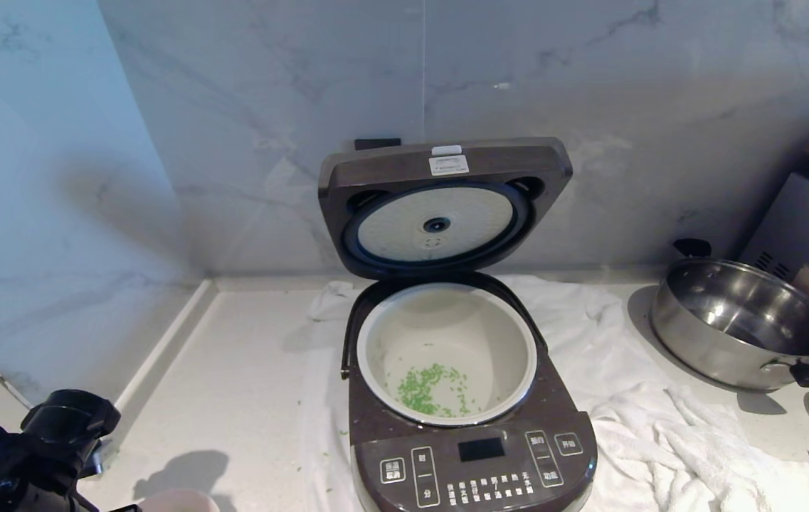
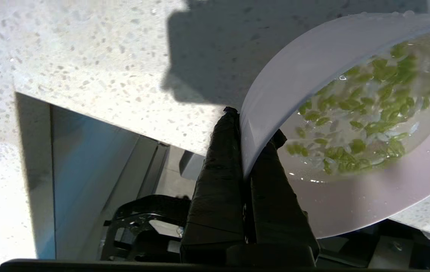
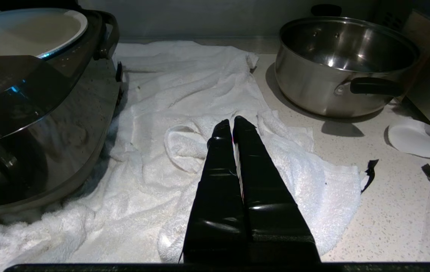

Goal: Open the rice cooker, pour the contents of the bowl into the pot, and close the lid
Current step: Pour the water from the bowl into the rice cooker

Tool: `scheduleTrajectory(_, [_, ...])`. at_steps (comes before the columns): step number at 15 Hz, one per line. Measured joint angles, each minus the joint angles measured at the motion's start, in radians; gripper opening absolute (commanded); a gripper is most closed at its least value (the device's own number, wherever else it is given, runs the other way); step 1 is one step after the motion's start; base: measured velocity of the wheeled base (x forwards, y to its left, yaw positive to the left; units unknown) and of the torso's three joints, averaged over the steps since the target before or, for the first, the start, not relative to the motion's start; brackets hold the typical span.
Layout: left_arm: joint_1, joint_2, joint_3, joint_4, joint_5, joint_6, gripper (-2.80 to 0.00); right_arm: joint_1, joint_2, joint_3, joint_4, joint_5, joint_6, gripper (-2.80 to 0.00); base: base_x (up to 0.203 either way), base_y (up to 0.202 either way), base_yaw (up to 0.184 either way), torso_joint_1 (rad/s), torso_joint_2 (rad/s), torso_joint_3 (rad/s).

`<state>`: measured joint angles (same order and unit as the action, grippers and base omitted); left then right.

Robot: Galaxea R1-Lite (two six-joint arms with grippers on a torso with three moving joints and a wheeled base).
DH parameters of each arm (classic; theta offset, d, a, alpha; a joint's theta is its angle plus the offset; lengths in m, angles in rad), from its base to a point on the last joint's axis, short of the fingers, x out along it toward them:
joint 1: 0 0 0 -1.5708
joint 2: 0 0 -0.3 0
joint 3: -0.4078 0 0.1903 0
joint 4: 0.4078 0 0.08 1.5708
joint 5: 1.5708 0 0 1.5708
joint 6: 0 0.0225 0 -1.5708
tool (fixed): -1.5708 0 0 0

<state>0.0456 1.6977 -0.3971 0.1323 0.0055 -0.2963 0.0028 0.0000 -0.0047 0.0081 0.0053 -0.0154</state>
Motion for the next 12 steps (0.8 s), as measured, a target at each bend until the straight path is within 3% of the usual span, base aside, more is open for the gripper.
scheduleTrajectory(5, [-0.103, 0.013, -0.049, 0.043, 0.001, -0.089, -2.80, 0.000, 0.000, 0.000, 0.000, 0.000, 0.000, -2.80, 0.000, 0.000, 0.000, 0.000, 0.00, 0.000])
scheduleTrajectory(9, [-0.123, 0.059, -0.132, 0.056, 0.009, -0.100, -2.80, 0.000, 0.000, 0.000, 0.000, 0.000, 0.000, -2.80, 0.000, 0.000, 0.000, 0.000, 0.00, 0.000])
scheduleTrajectory(12, [-0.136, 0.090, -0.215, 0.127, 0.008, -0.111, -2.80, 0.000, 0.000, 0.000, -0.001, 0.000, 0.000, -2.80, 0.000, 0.000, 0.000, 0.000, 0.00, 0.000])
